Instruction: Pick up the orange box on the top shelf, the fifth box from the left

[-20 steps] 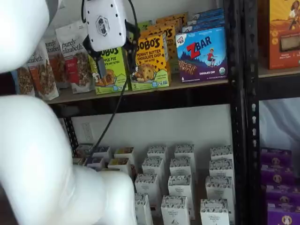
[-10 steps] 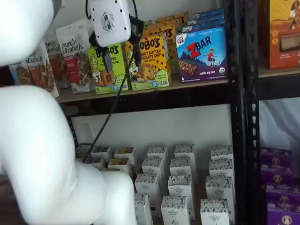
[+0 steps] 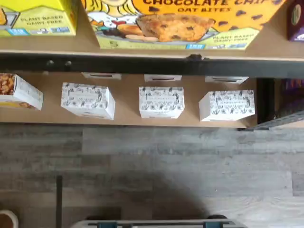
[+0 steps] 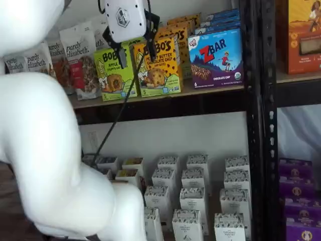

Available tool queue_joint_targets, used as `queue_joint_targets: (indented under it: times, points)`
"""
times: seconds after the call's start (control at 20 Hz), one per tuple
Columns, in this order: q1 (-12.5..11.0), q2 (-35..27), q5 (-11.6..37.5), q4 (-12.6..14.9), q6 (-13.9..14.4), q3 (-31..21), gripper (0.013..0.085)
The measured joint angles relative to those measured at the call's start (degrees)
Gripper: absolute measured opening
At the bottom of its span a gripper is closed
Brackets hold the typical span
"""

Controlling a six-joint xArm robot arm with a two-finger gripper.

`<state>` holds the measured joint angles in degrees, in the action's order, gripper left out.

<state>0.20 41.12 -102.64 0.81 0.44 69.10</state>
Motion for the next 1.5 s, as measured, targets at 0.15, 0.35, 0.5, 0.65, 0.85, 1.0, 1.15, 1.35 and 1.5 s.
queue_joint_targets:
  times: [0.15, 0.35, 0.5, 0.65, 0.85, 1.0, 1.15, 1.35, 1.5]
  points:
    - [1.23, -1.78, 1.48, 0.26, 1.17, 0.83, 0.085]
    - [2.99, -5.14, 3.33, 0.11, 2.99, 2.47, 0.085]
    - [4.13, -7.44, 4.5, 0.33, 4.11, 3.77, 0.085]
    - [4.65, -8.93, 4.64, 0.41, 4.66, 4.83, 0.085]
    - [4.87, -9.47, 5.04, 0.61, 4.88, 4.93, 0.085]
    - [4.94, -9.84, 5.99, 0.82, 4.95, 4.85, 0.085]
    - [4.94, -10.54, 6.42, 0.56, 5.0, 5.32, 0.085]
    - [5.2, -10.71, 6.25, 0.52, 5.24, 5.54, 0.085]
    - [5.17, -10.49, 6.2, 0.34, 5.23, 5.53, 0.085]
